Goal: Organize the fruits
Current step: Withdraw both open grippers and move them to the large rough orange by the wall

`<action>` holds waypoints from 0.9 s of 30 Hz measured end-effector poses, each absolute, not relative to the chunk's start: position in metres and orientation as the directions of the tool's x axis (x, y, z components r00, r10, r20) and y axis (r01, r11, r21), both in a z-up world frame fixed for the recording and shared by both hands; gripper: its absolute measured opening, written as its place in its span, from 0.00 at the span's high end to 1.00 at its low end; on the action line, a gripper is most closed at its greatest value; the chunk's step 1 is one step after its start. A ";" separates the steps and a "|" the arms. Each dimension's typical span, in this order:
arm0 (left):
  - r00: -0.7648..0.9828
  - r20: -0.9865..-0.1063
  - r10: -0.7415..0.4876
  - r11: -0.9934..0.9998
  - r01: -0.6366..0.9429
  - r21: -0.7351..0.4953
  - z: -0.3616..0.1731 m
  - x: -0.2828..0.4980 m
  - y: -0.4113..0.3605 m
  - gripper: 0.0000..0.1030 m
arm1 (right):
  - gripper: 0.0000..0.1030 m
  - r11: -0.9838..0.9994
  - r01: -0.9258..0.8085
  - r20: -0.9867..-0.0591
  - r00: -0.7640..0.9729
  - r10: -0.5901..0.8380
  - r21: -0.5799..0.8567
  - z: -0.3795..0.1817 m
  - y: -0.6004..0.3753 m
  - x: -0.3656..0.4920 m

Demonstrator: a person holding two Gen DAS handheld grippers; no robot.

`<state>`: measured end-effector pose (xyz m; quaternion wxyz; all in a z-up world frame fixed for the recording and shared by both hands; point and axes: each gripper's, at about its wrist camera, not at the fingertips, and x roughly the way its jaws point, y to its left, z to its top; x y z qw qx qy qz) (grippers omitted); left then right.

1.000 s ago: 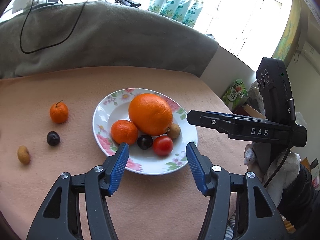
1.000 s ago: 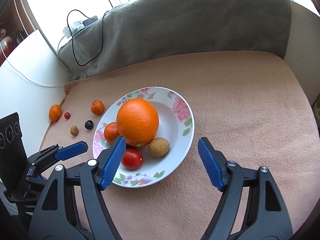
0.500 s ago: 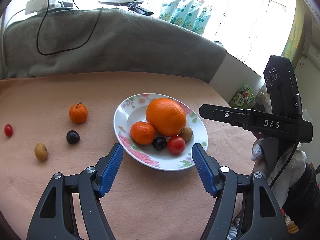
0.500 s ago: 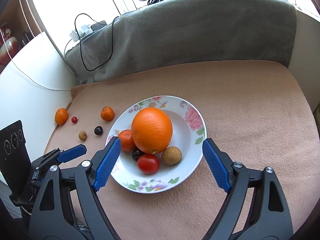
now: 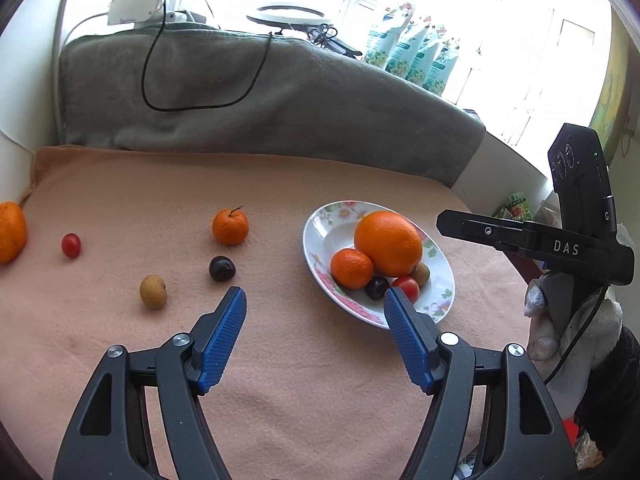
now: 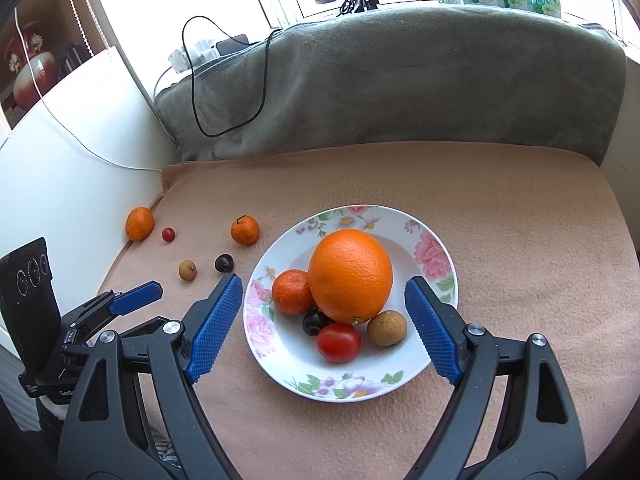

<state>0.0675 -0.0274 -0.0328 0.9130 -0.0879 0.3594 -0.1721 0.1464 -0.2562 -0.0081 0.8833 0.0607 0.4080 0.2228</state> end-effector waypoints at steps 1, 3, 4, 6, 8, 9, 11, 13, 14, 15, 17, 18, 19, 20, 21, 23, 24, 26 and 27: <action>0.689 -0.624 -0.368 0.929 0.240 -0.283 -0.032 0.067 -0.023 0.31 | 0.17 0.891 -0.351 -0.689 0.571 0.447 0.287 -0.006 -0.253 0.146; 0.703 -0.621 -0.348 0.935 0.215 -0.282 -0.031 0.064 -0.012 0.31 | 0.17 0.884 -0.368 -0.681 0.571 0.459 0.287 -0.001 -0.247 0.147; 0.710 -0.619 -0.337 0.939 0.201 -0.280 -0.031 0.063 -0.007 0.31 | 0.17 0.880 -0.378 -0.678 0.569 0.465 0.287 0.001 -0.243 0.147; 0.724 -0.616 -0.310 0.946 0.172 -0.274 -0.030 0.061 0.003 0.31 | 0.17 0.873 -0.398 -0.677 0.562 0.476 0.283 0.005 -0.234 0.149; 0.736 -0.614 -0.287 0.951 0.143 -0.274 -0.030 0.059 0.014 0.31 | 0.17 0.862 -0.423 -0.679 0.548 0.488 0.279 0.010 -0.223 0.152; 0.740 -0.612 -0.278 0.952 0.129 -0.277 -0.030 0.059 0.020 0.31 | 0.17 0.856 -0.437 -0.680 0.541 0.495 0.275 0.013 -0.217 0.154; 0.750 -0.609 -0.260 0.954 0.104 -0.280 -0.029 0.057 0.031 0.31 | 0.17 0.842 -0.468 -0.680 0.528 0.509 0.268 0.019 -0.204 0.157; 0.762 -0.603 -0.236 0.957 0.073 -0.281 -0.029 0.055 0.043 0.31 | 0.17 0.823 -0.500 -0.677 0.510 0.530 0.268 0.026 -0.190 0.162; 0.770 -0.599 -0.221 0.958 0.056 -0.281 -0.029 0.054 0.049 0.31 | 0.17 0.816 -0.513 -0.677 0.503 0.538 0.267 0.030 -0.183 0.165; 0.777 -0.595 -0.206 0.959 0.040 -0.280 -0.029 0.053 0.054 0.31 | 0.17 0.806 -0.528 -0.675 0.495 0.547 0.267 0.034 -0.176 0.169; 0.793 -0.585 -0.170 0.962 0.006 -0.272 -0.030 0.050 0.065 0.31 | 0.17 0.785 -0.555 -0.668 0.478 0.571 0.274 0.042 -0.162 0.176; 0.800 -0.581 -0.149 0.964 -0.012 -0.264 -0.030 0.049 0.070 0.31 | 0.17 0.775 -0.566 -0.666 0.467 0.582 0.280 0.045 -0.154 0.180; 0.807 -0.577 -0.129 0.966 -0.031 -0.258 -0.030 0.048 0.076 0.31 | 0.17 0.762 -0.579 -0.662 0.454 0.597 0.290 0.048 -0.146 0.184; 0.812 -0.574 -0.108 0.966 -0.051 -0.255 -0.030 0.047 0.081 0.31 | 0.17 0.746 -0.593 -0.658 0.436 0.614 0.303 0.051 -0.138 0.188; 0.818 -0.568 -0.089 0.965 -0.071 -0.254 -0.031 0.045 0.087 0.31 | 0.17 0.731 -0.605 -0.656 0.417 0.629 0.316 0.053 -0.128 0.191; 0.829 -0.557 -0.055 0.959 -0.111 -0.260 -0.032 0.043 0.102 0.31 | 0.17 0.698 -0.625 -0.656 0.369 0.658 0.349 0.053 -0.109 0.199; 0.833 -0.553 -0.037 0.955 -0.134 -0.265 -0.033 0.043 0.109 0.31 | 0.17 0.683 -0.631 -0.656 0.344 0.672 0.369 0.052 -0.100 0.203; 0.839 -0.544 -0.004 0.947 -0.172 -0.272 -0.035 0.042 0.122 0.31 | 0.17 0.658 -0.635 -0.655 0.299 0.693 0.406 0.046 -0.081 0.210; 0.840 -0.542 0.015 0.943 -0.193 -0.273 -0.036 0.042 0.128 0.31 | 0.17 0.649 -0.634 -0.657 0.280 0.700 0.421 0.043 -0.072 0.214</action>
